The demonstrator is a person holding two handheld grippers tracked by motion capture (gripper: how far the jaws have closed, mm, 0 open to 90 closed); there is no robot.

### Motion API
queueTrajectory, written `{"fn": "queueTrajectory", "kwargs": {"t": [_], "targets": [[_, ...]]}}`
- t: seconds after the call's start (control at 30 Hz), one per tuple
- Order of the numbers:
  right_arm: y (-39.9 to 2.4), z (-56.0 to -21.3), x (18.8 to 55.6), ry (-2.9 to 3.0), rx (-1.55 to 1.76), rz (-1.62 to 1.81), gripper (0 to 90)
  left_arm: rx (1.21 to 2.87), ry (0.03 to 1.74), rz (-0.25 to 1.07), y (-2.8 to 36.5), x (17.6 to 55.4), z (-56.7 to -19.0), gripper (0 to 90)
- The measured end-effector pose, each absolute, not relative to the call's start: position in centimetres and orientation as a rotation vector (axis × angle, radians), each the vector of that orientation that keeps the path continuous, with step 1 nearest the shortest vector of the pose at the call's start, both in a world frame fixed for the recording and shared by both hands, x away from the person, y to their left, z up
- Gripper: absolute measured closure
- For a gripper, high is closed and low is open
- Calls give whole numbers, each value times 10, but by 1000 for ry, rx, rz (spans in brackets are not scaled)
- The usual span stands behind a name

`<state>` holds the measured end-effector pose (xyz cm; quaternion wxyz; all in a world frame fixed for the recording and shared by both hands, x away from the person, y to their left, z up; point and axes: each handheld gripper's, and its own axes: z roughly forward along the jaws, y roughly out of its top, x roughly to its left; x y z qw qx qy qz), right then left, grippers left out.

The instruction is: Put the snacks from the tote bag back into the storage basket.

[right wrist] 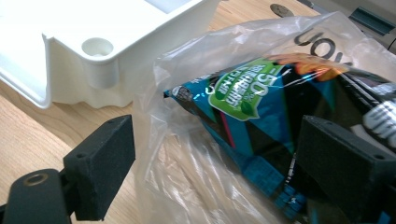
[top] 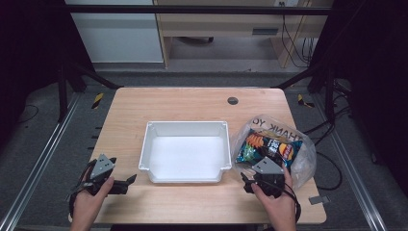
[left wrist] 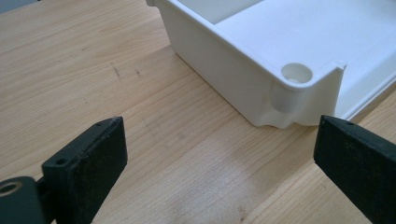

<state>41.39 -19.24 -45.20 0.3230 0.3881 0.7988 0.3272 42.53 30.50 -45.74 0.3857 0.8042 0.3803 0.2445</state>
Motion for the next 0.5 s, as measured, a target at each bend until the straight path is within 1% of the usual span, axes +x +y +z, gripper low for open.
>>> {"fn": "queueTrajectory", "kwargs": {"t": [0.13, 0.23, 0.3, 0.5], "targets": [[-199, -439, 415, 2104, 1013, 856, 114, 2044, 976, 620, 307, 424, -457, 24], [-206, -427, 422, 2150, 1030, 839, 95, 2044, 978, 624, 309, 422, -456, 24], [-207, -424, 423, 2166, 1036, 831, 95, 2040, 983, 625, 310, 422, -456, 24], [-215, -398, 428, 2288, 1020, 786, 97, 2041, 990, 623, 310, 423, -457, 23]]}}
